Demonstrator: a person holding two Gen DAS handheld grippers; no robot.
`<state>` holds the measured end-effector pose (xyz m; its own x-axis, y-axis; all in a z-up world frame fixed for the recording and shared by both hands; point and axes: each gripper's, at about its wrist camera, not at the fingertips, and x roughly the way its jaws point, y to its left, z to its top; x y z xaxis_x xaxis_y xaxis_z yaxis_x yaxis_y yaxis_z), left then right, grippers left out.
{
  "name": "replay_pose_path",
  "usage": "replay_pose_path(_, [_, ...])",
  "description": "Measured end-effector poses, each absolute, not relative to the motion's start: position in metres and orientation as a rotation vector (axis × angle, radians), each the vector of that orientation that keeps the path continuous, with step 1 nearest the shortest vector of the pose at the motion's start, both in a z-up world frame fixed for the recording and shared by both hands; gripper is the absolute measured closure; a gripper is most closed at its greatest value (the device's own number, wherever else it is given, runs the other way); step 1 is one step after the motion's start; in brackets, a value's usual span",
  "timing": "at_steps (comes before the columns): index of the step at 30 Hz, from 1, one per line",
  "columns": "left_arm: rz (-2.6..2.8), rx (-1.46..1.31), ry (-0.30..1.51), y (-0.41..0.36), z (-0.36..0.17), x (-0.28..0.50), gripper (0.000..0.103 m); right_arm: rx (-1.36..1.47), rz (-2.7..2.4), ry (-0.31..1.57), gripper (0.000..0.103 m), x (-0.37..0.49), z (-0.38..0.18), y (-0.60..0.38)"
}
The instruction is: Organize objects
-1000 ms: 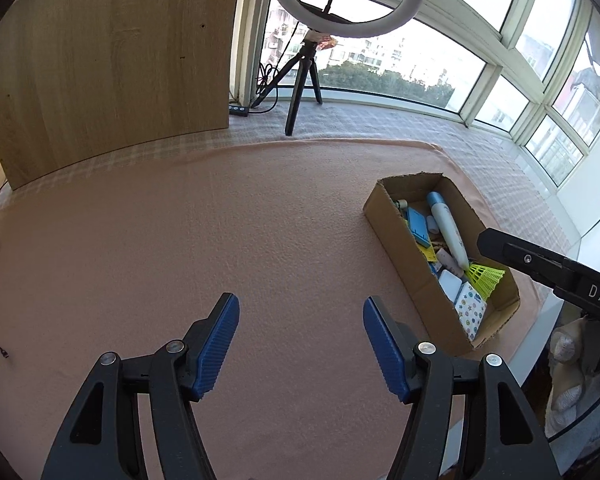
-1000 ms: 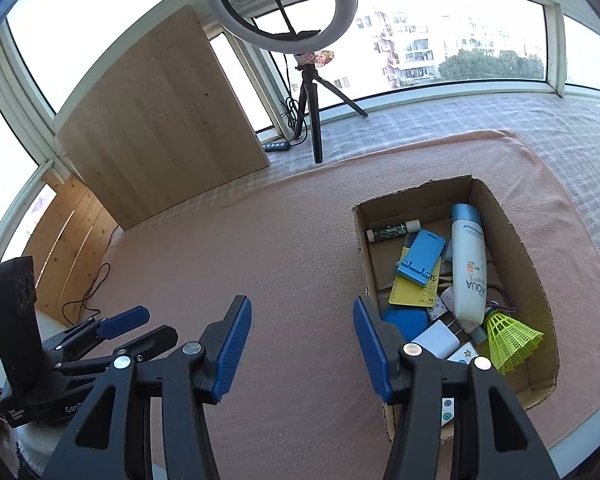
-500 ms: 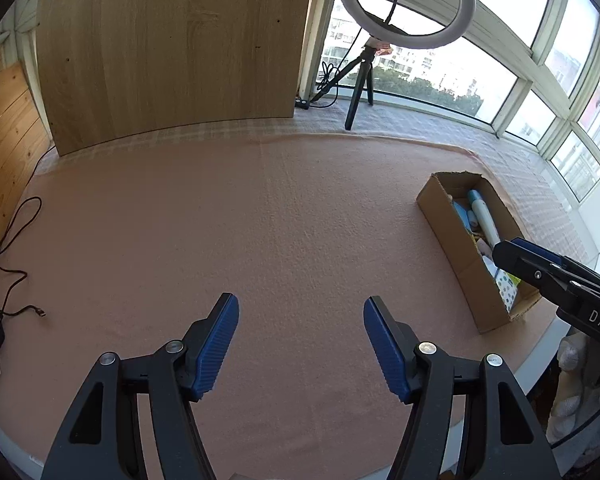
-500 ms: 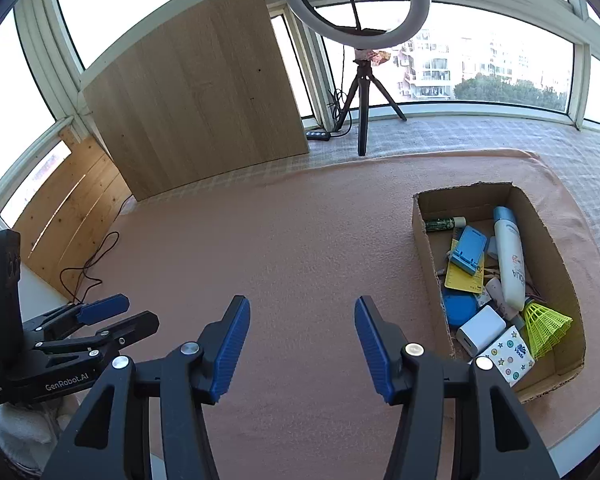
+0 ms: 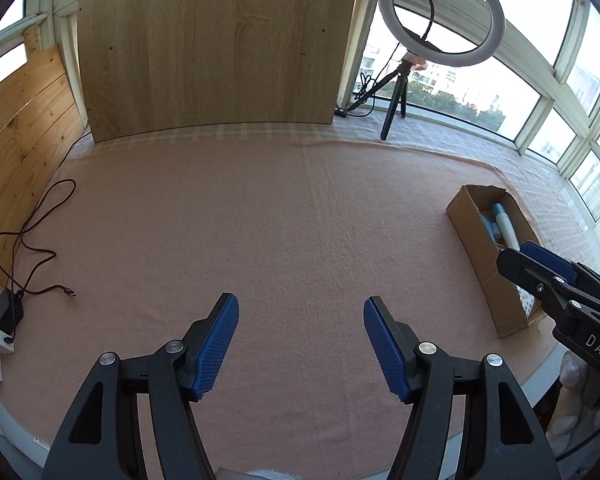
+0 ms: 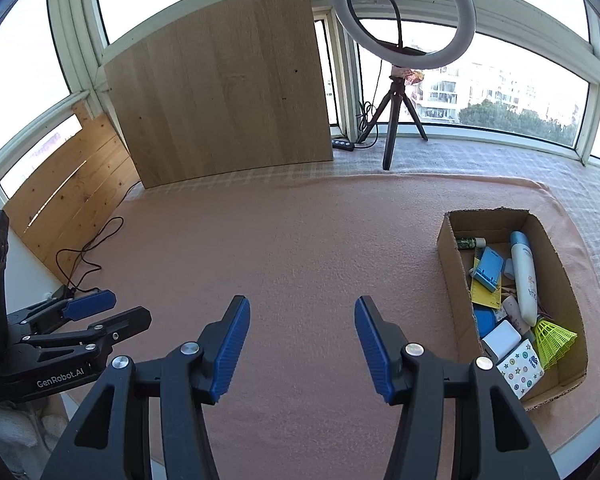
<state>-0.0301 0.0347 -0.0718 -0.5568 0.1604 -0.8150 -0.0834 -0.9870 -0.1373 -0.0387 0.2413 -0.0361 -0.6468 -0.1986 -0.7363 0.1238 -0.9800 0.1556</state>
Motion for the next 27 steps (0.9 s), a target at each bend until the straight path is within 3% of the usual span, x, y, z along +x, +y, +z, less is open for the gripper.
replay_pose_path(27, [2.657,-1.424,-0.111,0.028,-0.0777,-0.0391,0.031,1.25,-2.703,-0.107,0.052,-0.0453,-0.0424,0.2323])
